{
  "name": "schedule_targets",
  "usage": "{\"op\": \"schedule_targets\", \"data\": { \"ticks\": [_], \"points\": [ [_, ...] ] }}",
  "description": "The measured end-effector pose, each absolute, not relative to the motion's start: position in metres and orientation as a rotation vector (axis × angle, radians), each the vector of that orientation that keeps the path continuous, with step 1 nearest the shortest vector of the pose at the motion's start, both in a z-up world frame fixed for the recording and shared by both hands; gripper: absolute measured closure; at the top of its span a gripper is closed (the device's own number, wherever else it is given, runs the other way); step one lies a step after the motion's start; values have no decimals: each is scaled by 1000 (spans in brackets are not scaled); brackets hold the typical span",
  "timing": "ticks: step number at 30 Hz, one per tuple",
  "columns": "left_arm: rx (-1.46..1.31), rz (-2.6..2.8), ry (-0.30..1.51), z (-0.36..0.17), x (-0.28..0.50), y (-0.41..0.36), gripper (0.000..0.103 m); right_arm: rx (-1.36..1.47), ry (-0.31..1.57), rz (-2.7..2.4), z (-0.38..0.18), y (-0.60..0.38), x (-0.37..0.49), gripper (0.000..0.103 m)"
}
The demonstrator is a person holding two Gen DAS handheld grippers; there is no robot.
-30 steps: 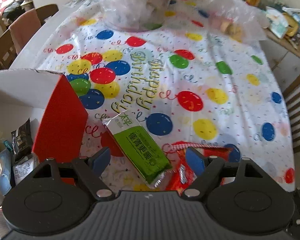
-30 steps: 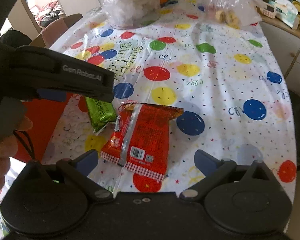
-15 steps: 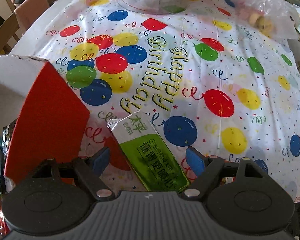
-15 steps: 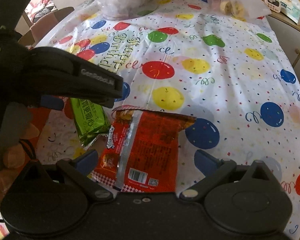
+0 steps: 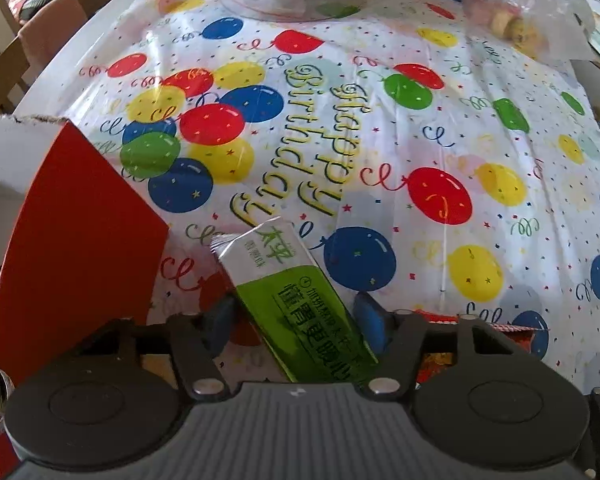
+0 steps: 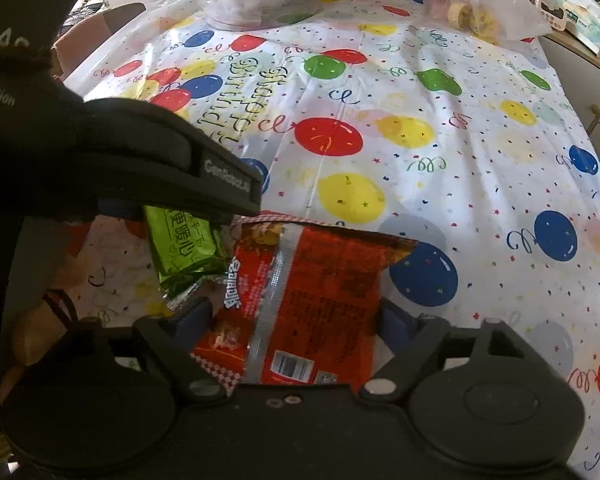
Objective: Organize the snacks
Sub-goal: 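Grasp the red snack bag with the right tool while the left tool grasps the green packet, then carry the red snack bag and green packet over the red box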
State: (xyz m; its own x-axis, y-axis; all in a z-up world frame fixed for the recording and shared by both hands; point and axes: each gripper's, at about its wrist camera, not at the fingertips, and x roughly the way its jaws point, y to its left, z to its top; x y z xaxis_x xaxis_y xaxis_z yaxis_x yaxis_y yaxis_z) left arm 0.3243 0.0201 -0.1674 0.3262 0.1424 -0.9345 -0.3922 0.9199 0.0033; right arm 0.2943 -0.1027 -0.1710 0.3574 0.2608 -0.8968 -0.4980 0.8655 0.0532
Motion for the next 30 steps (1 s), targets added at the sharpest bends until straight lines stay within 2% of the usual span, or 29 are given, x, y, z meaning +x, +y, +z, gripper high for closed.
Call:
{"op": "schedule_targets", "data": {
  "ticks": [2,6,21,30],
  "points": [
    [-236,344,1186,-167,323,20,51,-246,1092,492,-169,-103,293,28],
    [-236,321,1184,-165,317,22,59,-216,1097,493,-165,-111,292,31],
    [-299,245,1162,-141,271,18,61,-160,1067,433,-132,-150,252,31],
    [-303,149,1095,-101,227,11,61,-133,996,440,-90,-160,213,31]
  ]
}}
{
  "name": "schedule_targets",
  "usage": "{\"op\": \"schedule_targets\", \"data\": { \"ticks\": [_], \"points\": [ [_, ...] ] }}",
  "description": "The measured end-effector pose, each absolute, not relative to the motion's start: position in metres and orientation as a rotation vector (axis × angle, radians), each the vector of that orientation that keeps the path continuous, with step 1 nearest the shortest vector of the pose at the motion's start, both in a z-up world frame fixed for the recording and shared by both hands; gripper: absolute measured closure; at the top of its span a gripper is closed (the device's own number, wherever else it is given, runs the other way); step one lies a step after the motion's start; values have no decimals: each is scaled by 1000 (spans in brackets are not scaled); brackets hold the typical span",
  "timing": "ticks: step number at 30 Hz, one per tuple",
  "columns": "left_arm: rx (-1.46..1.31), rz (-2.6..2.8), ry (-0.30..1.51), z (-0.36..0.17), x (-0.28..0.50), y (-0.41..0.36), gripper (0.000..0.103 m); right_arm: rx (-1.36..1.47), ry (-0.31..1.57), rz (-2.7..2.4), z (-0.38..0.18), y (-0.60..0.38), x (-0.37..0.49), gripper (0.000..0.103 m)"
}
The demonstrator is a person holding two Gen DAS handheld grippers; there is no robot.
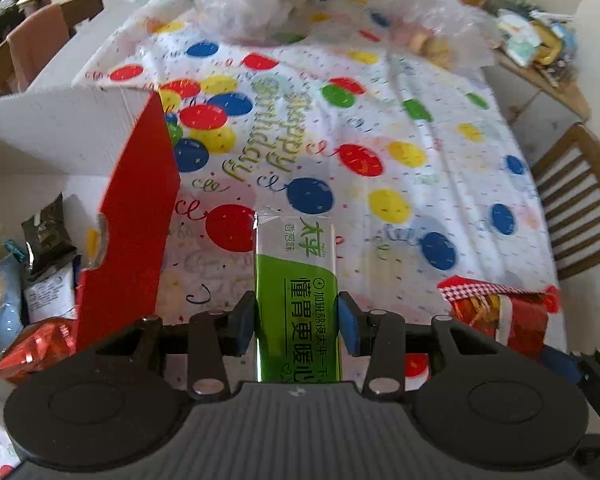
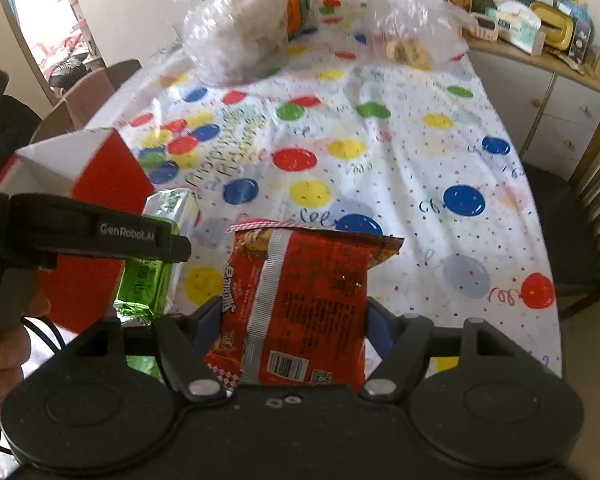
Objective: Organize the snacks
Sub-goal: 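Carry the red snack bag and green packet over the red box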
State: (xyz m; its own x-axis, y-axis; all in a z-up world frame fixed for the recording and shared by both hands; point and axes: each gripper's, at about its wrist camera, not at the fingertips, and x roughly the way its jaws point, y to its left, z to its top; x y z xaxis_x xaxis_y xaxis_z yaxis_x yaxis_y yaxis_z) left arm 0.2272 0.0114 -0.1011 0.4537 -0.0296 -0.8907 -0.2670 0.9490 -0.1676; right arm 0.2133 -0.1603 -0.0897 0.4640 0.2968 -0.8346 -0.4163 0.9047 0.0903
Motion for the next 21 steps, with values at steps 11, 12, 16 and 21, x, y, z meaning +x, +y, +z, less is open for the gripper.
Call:
{"op": "schedule_targets", "data": {
  "ticks": [11,12,16,21],
  "points": [
    [-272,36,999,-42,173,25,61,-117,922,486,-41,-150,168,31],
    [-269,30,987,-36,167,29,61,-118,917,491,-38,-147,166,31],
    [-260,17,948,-21,150,45,61,-120,894,510,-25,-131,155,31],
    [-254,34,911,-8,130,74,61,-133,873,536,-16,-102,142,31]
  ]
}}
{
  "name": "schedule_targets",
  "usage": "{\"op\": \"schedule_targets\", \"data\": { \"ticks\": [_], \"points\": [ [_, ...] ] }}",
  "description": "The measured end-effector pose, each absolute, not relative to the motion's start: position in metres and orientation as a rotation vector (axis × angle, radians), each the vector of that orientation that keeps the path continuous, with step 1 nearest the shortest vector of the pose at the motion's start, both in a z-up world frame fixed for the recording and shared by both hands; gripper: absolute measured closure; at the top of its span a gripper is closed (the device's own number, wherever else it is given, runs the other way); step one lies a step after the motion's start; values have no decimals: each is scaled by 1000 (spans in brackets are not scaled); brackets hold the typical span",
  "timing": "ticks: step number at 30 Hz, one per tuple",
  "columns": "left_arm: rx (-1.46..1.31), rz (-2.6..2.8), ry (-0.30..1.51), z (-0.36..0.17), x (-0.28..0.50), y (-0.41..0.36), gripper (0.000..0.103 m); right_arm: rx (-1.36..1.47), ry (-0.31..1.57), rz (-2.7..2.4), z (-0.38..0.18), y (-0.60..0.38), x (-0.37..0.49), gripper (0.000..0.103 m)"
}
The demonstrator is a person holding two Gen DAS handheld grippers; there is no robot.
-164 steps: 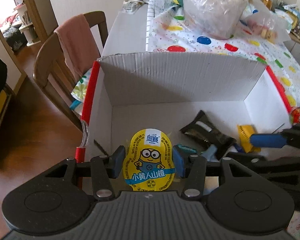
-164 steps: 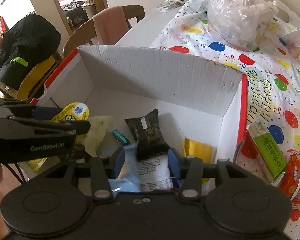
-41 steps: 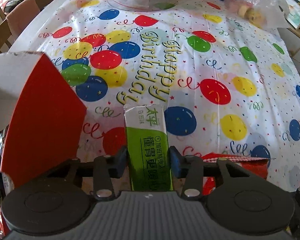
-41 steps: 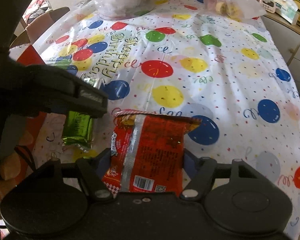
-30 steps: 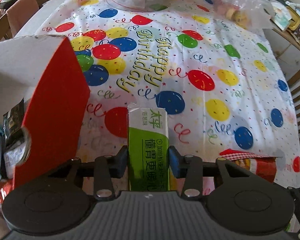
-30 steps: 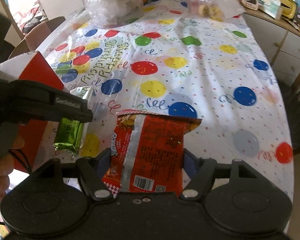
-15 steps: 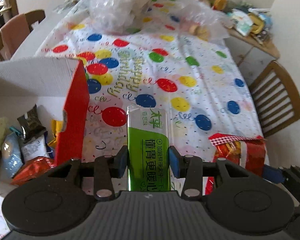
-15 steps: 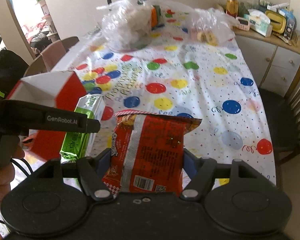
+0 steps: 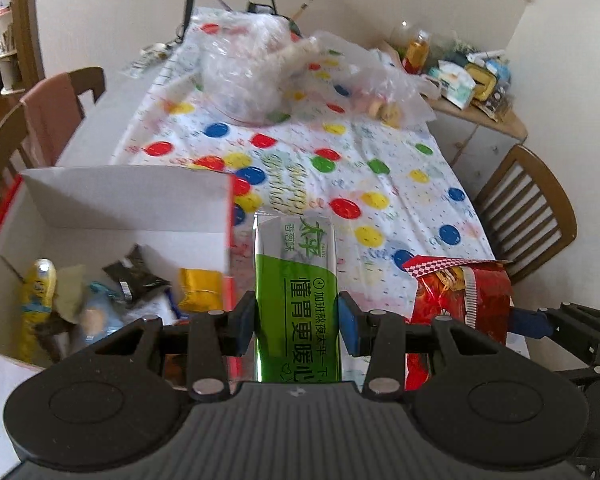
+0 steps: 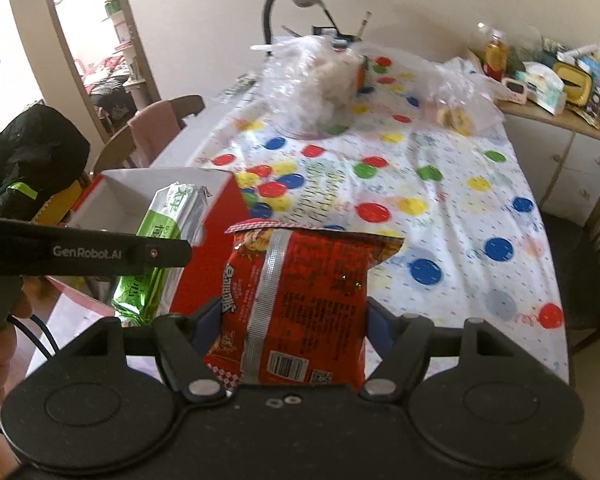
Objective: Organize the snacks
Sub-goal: 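Carry the red snack bag and green packet over the red box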
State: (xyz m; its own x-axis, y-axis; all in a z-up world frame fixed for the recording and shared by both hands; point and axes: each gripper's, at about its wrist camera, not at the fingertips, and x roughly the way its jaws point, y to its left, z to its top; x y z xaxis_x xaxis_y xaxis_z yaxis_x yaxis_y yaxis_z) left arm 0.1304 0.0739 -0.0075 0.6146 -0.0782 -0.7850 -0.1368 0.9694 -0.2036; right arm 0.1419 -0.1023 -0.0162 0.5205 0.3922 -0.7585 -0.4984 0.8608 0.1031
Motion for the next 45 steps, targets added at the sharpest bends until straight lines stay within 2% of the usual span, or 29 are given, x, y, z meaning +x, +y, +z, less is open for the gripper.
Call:
{"op": "schedule_targets", "data": {
  "ticks": [17,31,45],
  "points": [
    [-257,127,871,6,96,198,61,-197,853,610,-15,17,133,31],
    [-256,223,936,-34,105,275,61,-287,912,623,-55,95,165,31],
    [-225,213,985,-76,117,290,61,-346,1002,636,-104,127,186,31]
  ]
}}
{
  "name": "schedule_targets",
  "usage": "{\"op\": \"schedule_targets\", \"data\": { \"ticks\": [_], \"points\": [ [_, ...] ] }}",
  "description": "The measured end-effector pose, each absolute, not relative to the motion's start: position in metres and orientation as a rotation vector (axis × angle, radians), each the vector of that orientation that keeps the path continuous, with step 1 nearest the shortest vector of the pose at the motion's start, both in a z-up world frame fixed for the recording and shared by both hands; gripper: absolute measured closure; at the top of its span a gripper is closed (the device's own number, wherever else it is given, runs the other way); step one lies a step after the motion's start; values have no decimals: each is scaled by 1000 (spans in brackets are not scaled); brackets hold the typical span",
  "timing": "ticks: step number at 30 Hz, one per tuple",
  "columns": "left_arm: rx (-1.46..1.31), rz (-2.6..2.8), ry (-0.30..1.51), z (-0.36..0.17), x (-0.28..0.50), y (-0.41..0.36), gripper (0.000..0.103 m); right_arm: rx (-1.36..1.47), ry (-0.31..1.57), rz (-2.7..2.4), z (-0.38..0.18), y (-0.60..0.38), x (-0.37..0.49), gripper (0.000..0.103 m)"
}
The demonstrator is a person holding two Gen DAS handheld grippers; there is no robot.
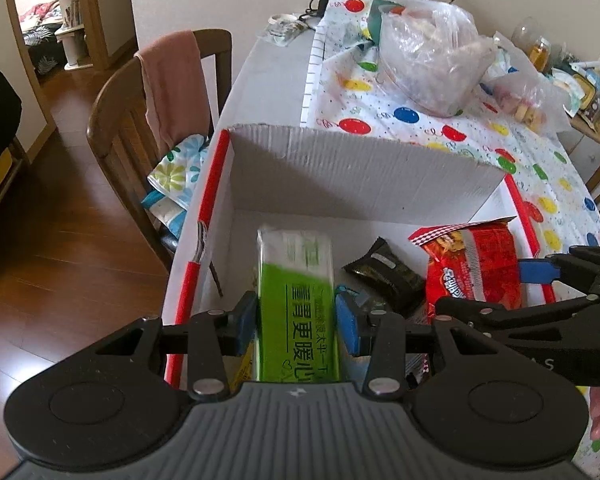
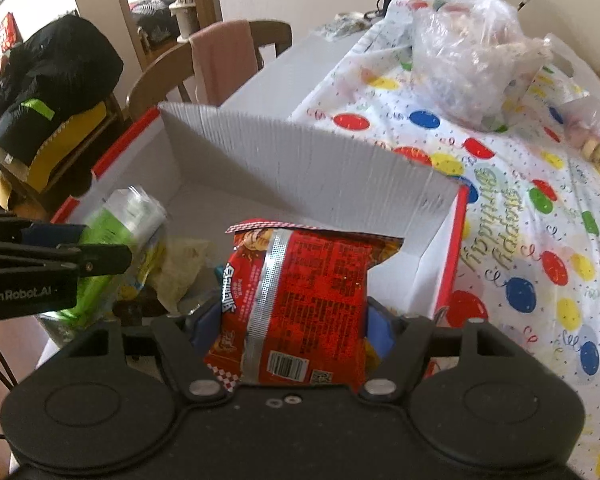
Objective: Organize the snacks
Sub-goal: 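Carry the red snack bag and green packet over the red box, then lower both items into the box and open both tools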
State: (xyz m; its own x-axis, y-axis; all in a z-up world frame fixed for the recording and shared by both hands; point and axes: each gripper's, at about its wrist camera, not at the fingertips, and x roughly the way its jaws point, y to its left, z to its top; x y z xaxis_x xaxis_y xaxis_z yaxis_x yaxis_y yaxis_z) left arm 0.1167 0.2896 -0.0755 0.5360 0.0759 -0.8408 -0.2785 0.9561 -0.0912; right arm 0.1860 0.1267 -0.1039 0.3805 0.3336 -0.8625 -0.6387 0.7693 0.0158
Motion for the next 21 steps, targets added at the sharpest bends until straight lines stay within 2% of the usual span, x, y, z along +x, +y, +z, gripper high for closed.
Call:
{"op": "schedule_targets", "data": {
  "ticks": [12,17,20,21],
  "points": [
    [-225,206,1007,-91,117,288,61,-334,1026,648,-107,126,181,33],
    [-222,200,987,-87,114,285,61,-303,1015,660,-100,119,178,23],
    [-219,198,972,-83,110,283,53,-293,997,663,-94,113,173,20],
    [-223,198,964,-81,108,282,47,-286,994,664,-91,111,171,19]
  ]
}}
